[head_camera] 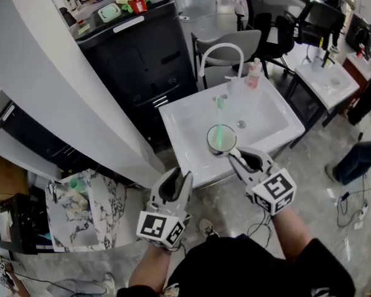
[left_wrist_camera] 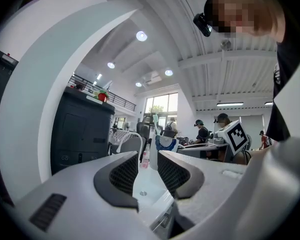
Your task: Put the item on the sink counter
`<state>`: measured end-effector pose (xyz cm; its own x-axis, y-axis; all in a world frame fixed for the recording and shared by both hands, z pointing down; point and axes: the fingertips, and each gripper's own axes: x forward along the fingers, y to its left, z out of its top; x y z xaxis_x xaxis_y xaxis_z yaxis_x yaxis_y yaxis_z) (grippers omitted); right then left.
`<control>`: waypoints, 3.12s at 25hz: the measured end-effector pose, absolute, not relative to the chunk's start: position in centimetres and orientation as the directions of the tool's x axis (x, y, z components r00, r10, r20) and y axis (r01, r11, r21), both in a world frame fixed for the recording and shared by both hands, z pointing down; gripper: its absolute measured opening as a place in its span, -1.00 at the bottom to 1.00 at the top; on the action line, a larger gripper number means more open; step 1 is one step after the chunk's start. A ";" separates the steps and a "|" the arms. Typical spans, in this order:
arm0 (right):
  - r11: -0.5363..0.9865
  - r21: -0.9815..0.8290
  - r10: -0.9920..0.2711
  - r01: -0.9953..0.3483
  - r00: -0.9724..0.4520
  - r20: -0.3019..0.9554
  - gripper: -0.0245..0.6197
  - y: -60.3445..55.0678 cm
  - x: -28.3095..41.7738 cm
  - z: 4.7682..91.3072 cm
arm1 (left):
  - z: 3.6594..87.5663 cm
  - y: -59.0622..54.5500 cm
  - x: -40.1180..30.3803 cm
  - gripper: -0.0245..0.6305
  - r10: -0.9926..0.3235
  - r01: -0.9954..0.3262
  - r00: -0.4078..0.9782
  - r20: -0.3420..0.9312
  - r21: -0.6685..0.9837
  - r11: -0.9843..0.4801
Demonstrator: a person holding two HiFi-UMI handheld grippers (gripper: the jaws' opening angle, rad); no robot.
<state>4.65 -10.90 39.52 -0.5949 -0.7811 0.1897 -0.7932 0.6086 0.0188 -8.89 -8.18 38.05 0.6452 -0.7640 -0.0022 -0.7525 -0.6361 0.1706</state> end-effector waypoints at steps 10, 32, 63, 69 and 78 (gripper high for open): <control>0.591 0.019 -0.793 -0.806 -0.576 0.199 -0.75 -15.6 1.9 40.6 | 39.6 -12.5 -12.2 -0.48 -0.760 -0.749 0.649 0.006 0.179 -0.638; 0.662 0.045 -0.740 -0.748 -0.643 0.197 -0.75 -25.2 2.3 41.5 | 40.1 -19.6 -10.5 -0.33 -0.791 -0.780 0.611 0.013 0.176 -0.600; 0.831 0.030 -0.545 -0.555 -0.804 0.240 -0.75 -39.9 3.7 47.5 | 41.4 -28.6 -4.3 -0.33 -0.887 -0.876 0.460 0.025 0.174 -0.450; 0.861 0.039 -0.498 -0.506 -0.828 0.257 -0.75 -42.1 2.5 50.2 | 42.3 -30.0 -4.6 -0.33 -0.906 -0.896 0.421 0.050 0.181 -0.406; 0.883 0.049 -0.459 -0.466 -0.841 0.286 -0.75 -45.7 0.9 55.1 | 44.2 -31.0 -5.4 -0.33 -0.922 -0.917 0.374 0.101 0.189 -0.351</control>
<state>0.89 -45.71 55.10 -0.8410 -0.4595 0.2856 -0.4660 0.8834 0.0490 -5.37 -30.95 44.16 0.3739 -0.9220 0.1007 -0.9169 -0.3512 0.1894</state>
